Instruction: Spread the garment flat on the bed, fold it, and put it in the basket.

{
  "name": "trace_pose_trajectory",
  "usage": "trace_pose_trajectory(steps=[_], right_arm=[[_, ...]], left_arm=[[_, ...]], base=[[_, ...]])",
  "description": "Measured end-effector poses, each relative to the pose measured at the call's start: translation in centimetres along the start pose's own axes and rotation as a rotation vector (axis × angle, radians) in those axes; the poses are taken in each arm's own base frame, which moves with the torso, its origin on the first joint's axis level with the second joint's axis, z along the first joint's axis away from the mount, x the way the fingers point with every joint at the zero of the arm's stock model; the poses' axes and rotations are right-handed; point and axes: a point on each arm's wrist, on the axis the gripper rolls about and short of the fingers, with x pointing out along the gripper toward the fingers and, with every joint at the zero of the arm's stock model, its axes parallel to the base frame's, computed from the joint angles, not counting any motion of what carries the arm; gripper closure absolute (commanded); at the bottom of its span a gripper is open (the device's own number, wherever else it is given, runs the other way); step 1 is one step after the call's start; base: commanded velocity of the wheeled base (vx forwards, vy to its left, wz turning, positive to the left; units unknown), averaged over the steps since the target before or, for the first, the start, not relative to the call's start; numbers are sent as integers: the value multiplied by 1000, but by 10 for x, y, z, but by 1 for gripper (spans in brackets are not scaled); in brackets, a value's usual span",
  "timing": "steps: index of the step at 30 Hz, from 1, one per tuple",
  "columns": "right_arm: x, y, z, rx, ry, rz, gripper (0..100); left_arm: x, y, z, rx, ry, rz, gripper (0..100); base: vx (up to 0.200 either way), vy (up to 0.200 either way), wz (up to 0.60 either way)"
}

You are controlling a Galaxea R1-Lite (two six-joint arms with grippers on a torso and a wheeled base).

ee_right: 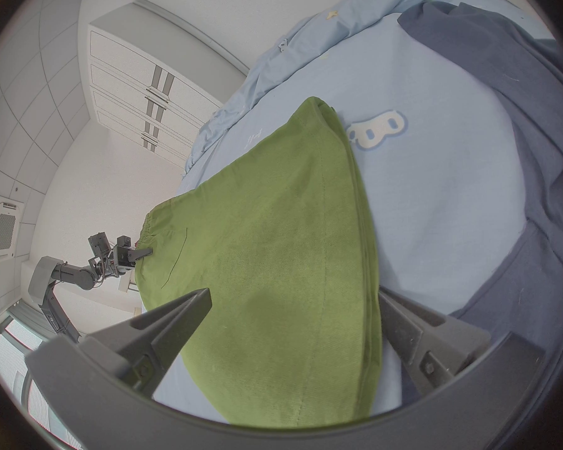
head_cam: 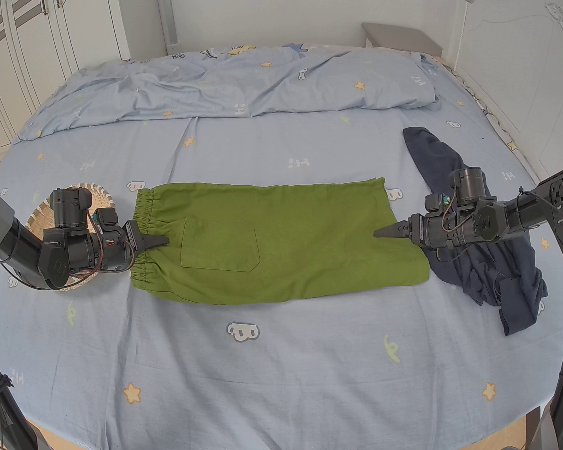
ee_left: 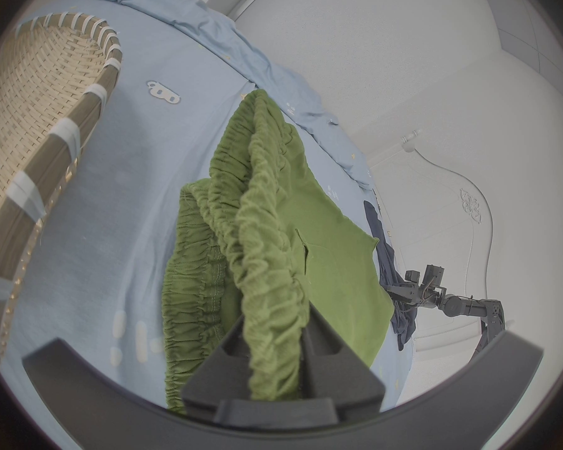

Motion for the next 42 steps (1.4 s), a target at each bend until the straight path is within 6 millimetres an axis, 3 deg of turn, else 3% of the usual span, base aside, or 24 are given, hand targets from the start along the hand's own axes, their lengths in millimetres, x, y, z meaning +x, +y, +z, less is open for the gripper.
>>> trace_pose_trajectory(steps=[3, 4, 21, 42], right_arm=[[1, 0, 0, 1, 0, -1, 0], [1, 0, 0, 2, 0, -1, 100], [-9, -13, 6, 23, -26, -19, 100], [-60, 39, 19, 16, -55, -12, 100]], left_arm=[[0, 0, 0, 0, 1, 0, 100], [0, 0, 0, 0, 1, 0, 100], [-1, -1, 0, 1, -1, 0, 100], [-12, -8, 2, -62, 117, 71, 100]], base=[[0, 0, 0], [0, 0, 0], [0, 0, 0], [0, 0, 0]])
